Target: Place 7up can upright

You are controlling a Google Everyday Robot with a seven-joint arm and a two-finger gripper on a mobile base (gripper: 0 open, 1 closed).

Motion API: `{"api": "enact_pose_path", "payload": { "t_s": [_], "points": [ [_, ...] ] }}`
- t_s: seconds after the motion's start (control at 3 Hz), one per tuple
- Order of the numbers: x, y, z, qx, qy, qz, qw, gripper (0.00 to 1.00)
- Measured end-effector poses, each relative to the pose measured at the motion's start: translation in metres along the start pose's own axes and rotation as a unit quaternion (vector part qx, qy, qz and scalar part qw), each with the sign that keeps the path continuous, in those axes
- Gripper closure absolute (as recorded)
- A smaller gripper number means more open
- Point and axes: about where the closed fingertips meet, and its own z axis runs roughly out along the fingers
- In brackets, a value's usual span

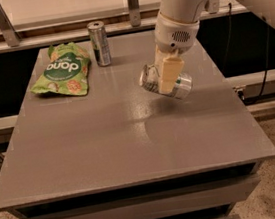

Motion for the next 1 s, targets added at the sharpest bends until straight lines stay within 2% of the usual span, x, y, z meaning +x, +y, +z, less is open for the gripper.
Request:
{"api": "enact_pose_path", "payload": {
  "t_s": [0.33, 0.67, 1.0],
  "points": [
    [0.010, 0.002, -0.001, -0.022, -0.089, 0.028, 0.9954, 1.00],
    [-0.007, 0.006, -0.005, -0.033, -0.133, 0.030, 0.9901, 1.00],
    [-0.007, 0.006, -0.005, -0.032, -0.134, 0.030, 0.9901, 1.00]
  ]
}}
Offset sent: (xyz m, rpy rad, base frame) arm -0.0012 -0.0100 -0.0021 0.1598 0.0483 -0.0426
